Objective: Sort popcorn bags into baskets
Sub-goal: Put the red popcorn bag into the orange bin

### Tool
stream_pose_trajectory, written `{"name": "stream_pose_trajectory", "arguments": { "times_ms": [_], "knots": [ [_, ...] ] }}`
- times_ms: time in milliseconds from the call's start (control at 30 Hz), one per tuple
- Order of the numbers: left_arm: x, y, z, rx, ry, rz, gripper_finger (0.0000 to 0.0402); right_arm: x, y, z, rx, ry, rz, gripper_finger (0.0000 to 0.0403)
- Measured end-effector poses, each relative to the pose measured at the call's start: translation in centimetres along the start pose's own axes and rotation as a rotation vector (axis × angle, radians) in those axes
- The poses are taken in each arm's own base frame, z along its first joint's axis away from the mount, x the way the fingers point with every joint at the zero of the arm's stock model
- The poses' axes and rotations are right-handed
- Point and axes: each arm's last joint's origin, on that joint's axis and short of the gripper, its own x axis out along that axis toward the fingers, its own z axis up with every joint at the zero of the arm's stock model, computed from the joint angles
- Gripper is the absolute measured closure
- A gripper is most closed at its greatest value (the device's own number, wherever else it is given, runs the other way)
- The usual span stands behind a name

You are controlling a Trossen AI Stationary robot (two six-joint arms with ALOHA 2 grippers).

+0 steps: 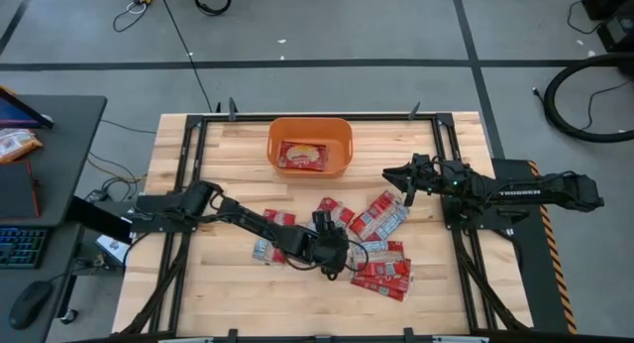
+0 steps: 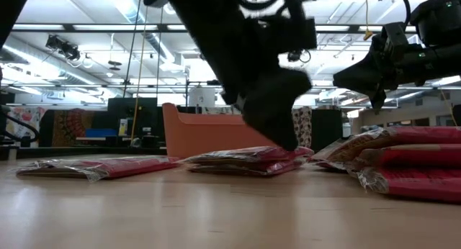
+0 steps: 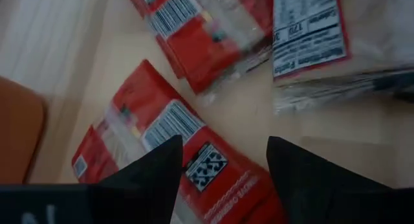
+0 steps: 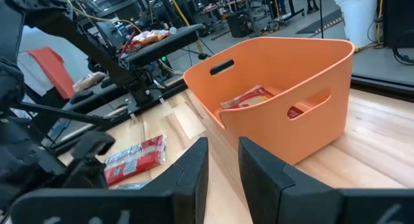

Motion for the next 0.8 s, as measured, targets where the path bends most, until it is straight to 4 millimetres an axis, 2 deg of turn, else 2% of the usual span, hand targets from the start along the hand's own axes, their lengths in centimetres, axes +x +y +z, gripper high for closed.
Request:
{"name": "stream_pose_trajectory", "arguments": {
  "times_ms": [233,333,433,600,800],
  "knots": [
    [0.5,0.0,-1.3,0.051,0.1,0.013,0.0176,0.0,0.0,0.0,0.0,0.0,0.0,0.0313],
    [0.4,0.1,-1.6,0.061,0.134,0.015,0.0191,0.0,0.0,0.0,0.0,0.0,0.0,0.0313],
    [0.3,0.0,-1.9,0.084,0.158,0.02,0.0224,0.0,0.0,0.0,0.0,0.0,0.0,0.0313],
    [0.0,0.3,-2.4,0.127,0.211,0.033,0.0304,0.0,0.0,0.0,0.0,0.0,0.0,0.0313],
    [-0.9,0.8,-2.1,0.138,0.234,-0.004,0.0388,0.0,0.0,0.0,0.0,0.0,0.0,0.0313]
  ]
}}
